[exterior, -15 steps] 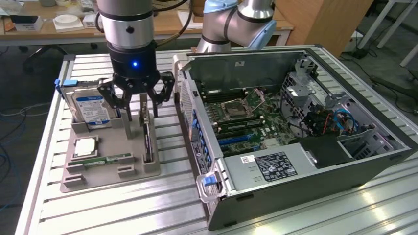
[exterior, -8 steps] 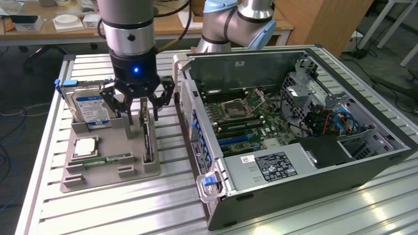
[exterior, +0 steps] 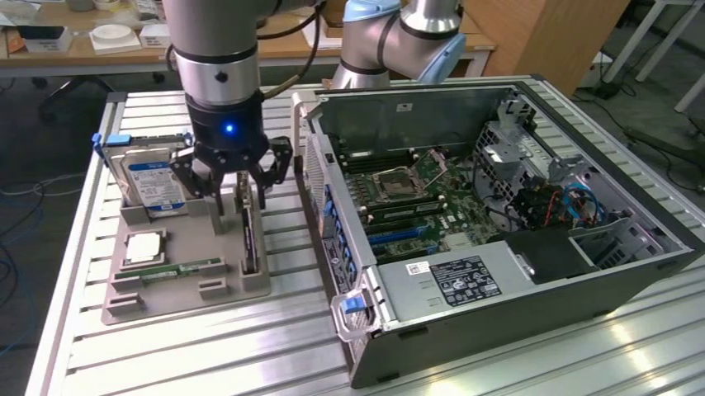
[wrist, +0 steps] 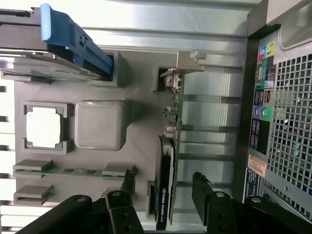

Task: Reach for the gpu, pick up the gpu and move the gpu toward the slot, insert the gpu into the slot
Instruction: 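Pick up the gpu and move the gpu toward the slot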

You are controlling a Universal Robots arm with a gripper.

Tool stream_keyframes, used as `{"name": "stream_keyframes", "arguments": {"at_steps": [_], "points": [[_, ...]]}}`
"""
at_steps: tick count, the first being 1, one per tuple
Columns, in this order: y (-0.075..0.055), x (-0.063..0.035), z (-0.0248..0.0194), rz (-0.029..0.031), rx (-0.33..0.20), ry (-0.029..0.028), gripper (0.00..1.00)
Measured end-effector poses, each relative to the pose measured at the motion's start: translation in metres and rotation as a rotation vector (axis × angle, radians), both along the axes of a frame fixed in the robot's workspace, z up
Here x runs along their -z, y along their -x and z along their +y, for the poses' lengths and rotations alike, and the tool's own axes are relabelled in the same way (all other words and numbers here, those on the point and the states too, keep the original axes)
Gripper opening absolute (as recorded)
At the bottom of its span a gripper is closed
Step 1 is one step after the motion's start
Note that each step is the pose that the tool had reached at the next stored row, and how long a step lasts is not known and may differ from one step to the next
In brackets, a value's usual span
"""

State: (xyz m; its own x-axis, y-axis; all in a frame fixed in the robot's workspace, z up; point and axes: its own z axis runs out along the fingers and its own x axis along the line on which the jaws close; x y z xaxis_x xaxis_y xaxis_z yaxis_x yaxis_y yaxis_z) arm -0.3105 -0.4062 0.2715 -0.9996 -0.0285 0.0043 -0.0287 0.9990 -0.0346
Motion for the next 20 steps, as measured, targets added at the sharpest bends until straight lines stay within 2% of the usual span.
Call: {"name": "stream_keyframes", "arguments": {"at_steps": [20], "points": [[0.000, 0.0365, 0.0000, -0.0001, 0.003, 0.0000, 0.59]]}}
